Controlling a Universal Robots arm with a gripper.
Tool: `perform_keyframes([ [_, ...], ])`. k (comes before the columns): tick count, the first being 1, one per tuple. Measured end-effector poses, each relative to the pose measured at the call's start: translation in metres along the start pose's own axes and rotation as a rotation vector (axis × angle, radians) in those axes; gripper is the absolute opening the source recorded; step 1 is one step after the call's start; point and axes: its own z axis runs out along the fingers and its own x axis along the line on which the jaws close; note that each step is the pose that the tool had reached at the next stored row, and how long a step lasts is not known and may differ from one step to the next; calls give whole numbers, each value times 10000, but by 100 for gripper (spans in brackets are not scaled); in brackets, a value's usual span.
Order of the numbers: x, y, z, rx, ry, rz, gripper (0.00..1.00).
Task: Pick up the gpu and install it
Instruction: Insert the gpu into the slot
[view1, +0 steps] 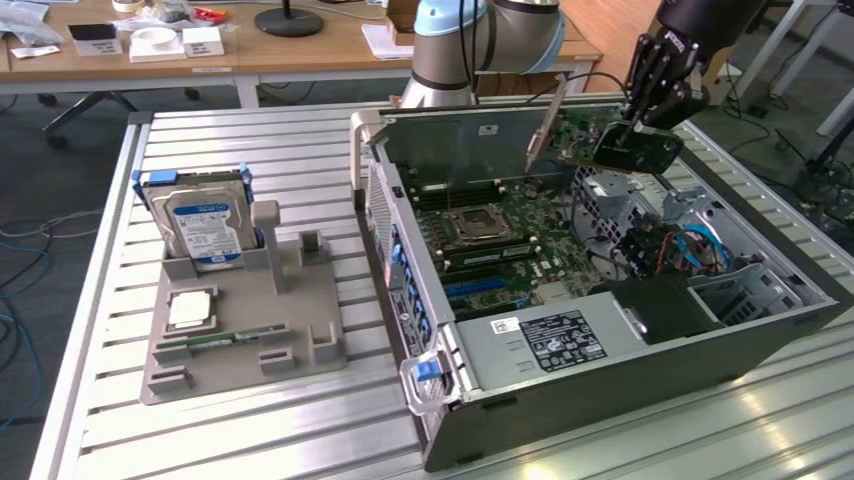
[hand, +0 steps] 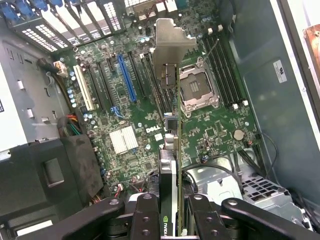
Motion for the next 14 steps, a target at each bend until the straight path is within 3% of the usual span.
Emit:
perform_keyframes([
  [14,0,0,0,-3,15,-203,27],
])
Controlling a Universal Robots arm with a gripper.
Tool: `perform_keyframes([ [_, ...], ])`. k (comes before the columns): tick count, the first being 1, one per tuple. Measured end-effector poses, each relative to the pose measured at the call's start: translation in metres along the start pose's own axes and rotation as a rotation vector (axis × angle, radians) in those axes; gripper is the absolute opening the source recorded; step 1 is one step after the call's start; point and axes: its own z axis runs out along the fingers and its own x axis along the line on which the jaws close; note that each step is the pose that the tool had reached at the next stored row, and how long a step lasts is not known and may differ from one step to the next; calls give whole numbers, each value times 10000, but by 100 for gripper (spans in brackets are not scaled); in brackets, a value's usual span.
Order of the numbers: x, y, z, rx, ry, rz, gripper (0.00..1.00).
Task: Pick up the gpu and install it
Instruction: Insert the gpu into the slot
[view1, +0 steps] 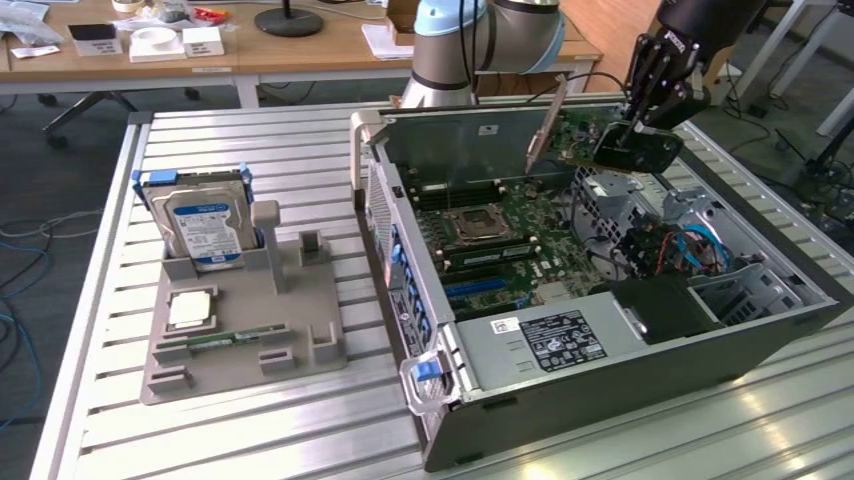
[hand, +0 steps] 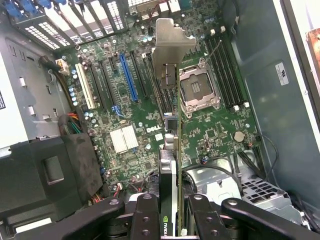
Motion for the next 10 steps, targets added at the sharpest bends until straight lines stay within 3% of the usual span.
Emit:
perform_keyframes([
  [10,0,0,0,-2,11,-157,27],
])
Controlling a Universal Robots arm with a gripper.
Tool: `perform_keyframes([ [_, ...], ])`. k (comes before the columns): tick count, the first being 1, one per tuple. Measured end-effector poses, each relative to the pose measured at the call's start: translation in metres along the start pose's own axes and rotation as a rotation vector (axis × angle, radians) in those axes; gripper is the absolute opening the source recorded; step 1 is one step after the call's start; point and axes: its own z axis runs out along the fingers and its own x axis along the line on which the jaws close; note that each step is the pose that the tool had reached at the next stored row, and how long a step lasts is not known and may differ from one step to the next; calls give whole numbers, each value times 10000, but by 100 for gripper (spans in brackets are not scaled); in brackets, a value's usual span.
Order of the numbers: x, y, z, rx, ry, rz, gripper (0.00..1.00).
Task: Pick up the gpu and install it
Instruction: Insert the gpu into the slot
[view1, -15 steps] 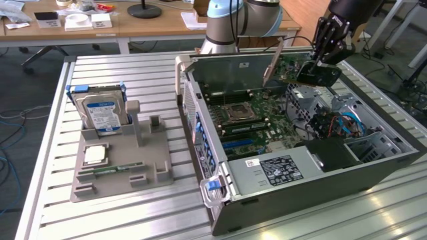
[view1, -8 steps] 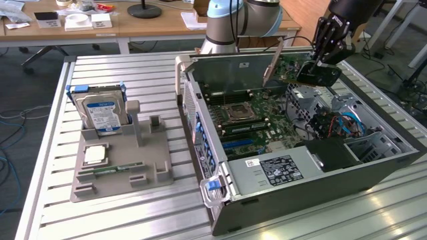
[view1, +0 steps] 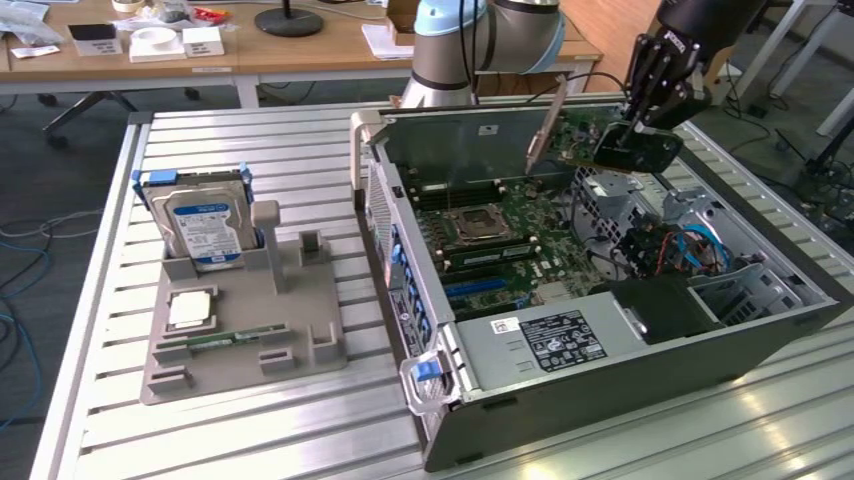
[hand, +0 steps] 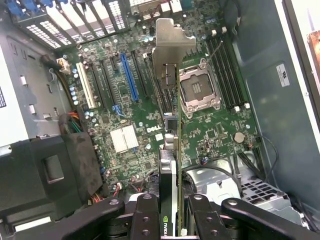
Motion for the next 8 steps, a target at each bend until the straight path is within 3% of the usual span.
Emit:
perform_keyframes([
  [8,-1,-1,0,13,47,-770,27],
])
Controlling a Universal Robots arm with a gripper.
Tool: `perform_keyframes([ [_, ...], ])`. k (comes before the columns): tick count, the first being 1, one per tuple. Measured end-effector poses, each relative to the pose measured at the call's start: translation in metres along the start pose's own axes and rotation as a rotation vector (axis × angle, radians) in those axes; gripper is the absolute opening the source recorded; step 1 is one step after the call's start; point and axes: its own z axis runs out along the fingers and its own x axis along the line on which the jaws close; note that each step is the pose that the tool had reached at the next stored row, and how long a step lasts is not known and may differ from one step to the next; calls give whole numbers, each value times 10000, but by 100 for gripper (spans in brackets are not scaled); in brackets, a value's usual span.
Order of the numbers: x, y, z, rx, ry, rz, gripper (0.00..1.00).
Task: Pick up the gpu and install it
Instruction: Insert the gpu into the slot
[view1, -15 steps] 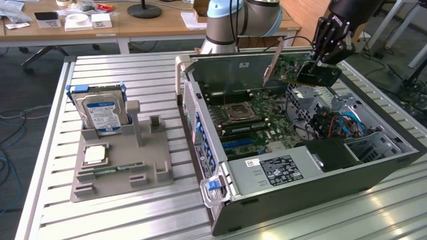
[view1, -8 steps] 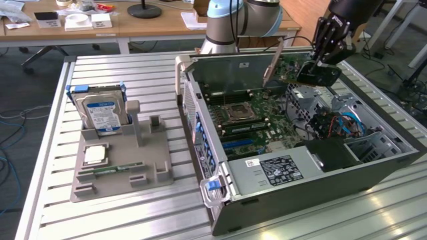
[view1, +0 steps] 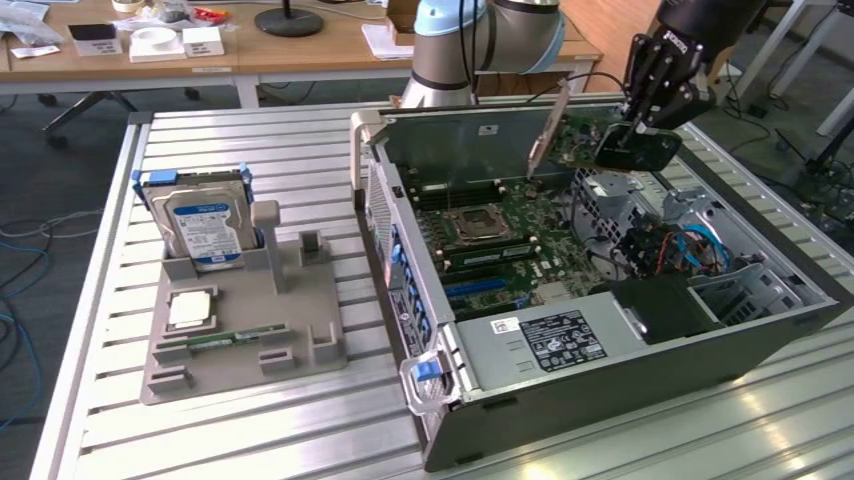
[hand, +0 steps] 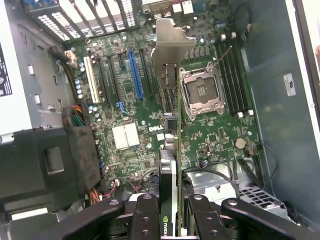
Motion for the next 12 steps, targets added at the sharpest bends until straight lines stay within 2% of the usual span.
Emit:
perform_keyframes([
  [12,0,1,6,395,-204,-724,27],
])
